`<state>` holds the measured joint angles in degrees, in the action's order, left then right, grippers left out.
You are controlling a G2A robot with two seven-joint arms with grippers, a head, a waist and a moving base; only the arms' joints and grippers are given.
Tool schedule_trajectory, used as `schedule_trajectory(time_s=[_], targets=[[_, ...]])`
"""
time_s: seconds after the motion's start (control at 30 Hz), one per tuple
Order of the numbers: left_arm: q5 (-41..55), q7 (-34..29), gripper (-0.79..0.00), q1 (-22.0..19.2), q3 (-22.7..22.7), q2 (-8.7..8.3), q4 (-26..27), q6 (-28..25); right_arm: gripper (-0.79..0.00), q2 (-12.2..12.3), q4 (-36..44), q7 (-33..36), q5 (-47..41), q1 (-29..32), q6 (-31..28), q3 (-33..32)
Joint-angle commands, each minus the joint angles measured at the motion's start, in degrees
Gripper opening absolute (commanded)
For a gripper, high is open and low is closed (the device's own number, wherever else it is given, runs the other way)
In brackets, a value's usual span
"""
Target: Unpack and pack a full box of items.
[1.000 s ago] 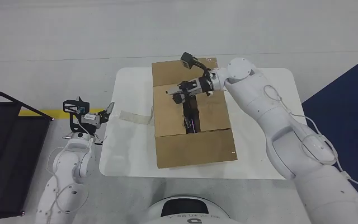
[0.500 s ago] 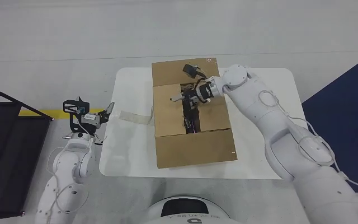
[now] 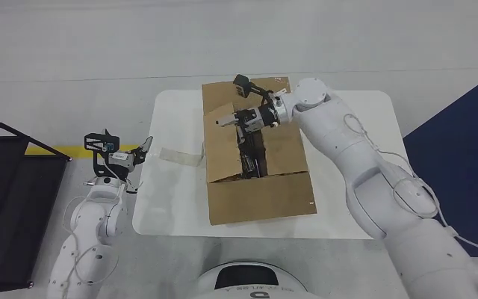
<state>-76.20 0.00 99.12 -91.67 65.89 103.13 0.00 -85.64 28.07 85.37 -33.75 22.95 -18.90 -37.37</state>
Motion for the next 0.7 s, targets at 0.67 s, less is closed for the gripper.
schedule_trajectory(time_s=[0.67], targets=[[0.00,0.00,0.000,0.00,0.00,0.00,0.00,0.00,0.000,-9.82,-1.20,-4.31,6.04,-2.42,0.72,8.15]])
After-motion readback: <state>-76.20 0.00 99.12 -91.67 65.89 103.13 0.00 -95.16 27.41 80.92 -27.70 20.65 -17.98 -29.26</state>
